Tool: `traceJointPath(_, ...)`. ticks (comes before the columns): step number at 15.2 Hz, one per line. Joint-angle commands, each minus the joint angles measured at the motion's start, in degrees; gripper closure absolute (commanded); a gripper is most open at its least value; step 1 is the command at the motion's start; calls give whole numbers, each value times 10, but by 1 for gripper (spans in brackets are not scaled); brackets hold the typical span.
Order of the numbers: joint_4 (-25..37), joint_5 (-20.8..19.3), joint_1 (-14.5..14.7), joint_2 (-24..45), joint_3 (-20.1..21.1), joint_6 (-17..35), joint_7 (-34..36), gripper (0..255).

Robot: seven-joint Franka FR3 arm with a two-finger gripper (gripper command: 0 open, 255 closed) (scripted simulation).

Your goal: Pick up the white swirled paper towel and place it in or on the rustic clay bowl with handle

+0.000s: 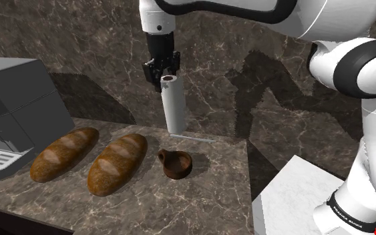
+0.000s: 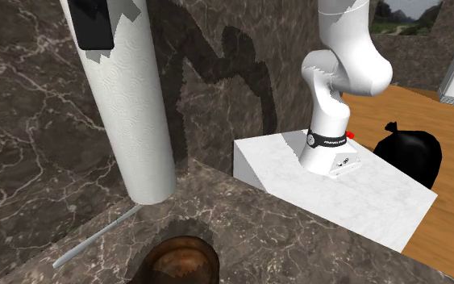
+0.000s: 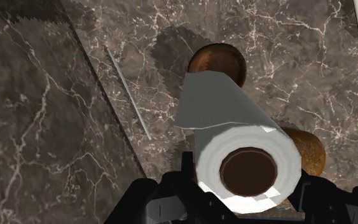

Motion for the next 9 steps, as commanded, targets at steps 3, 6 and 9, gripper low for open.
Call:
traceJointPath(3, 55, -12, 31, 31, 3, -27, 23, 255)
traceJointPath(6, -15, -3, 18, 4, 5, 15, 27, 255)
traceJointPath(9, -69, 3, 9, -15, 6, 50, 29, 255)
